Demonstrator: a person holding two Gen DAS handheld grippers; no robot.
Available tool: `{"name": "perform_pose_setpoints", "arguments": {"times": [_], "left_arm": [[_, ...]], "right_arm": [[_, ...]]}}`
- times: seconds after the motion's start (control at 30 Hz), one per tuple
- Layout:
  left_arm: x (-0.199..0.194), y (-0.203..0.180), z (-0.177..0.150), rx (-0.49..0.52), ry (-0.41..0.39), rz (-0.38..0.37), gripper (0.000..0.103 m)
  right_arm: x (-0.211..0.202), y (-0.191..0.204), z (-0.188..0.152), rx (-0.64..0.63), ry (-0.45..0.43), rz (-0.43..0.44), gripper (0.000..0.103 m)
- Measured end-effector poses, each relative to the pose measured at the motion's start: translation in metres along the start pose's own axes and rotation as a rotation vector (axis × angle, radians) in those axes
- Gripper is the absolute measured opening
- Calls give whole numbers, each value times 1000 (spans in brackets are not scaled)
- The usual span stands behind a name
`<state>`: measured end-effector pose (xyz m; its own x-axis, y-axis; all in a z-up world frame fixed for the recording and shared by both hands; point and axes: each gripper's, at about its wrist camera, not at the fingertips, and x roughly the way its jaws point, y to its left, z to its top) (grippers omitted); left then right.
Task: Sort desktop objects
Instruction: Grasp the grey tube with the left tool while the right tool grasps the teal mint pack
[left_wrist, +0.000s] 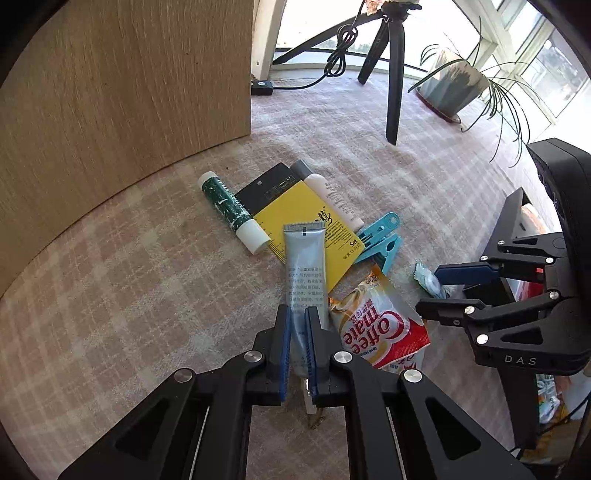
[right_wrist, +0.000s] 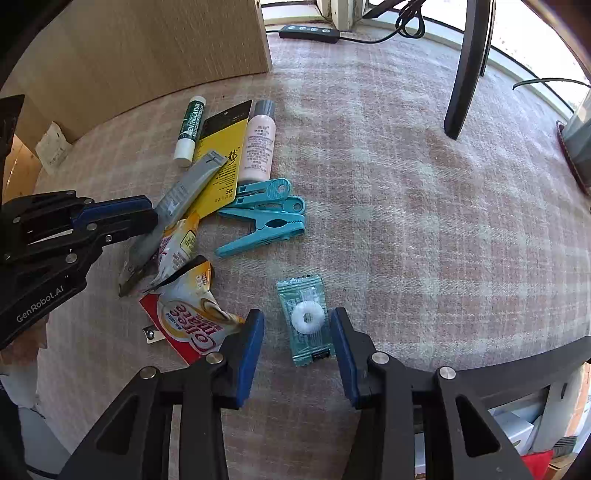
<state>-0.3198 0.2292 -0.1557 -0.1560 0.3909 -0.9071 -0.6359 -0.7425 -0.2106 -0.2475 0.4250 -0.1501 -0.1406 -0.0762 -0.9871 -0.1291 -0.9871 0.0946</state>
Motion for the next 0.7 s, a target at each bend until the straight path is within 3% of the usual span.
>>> {"name": "perform_pose_setpoints", "arguments": {"times": [0.17,0.37,0.47,0.5,0.53,0.7], "left_arm": [[-1,-4,0,6,13,-12,16],[8,-12,10,33,13,21,26],[18,-12,16,38,23,53,24],[20,-11,17,44,33,72,13],[20,-11,17,50,32,103,8],[11,10,3,1,24,80,8]], "right_arm": [[-4,-17,1,78,3,60,34],[-6,-11,3,49,8,32,31],[-5,-2,2,4,9,2,31],[-5,-1,1,-2,10,0,31],[-6,-1,1,-2,10,2,31],[-10,-9,1,12,2,2,21]]}}
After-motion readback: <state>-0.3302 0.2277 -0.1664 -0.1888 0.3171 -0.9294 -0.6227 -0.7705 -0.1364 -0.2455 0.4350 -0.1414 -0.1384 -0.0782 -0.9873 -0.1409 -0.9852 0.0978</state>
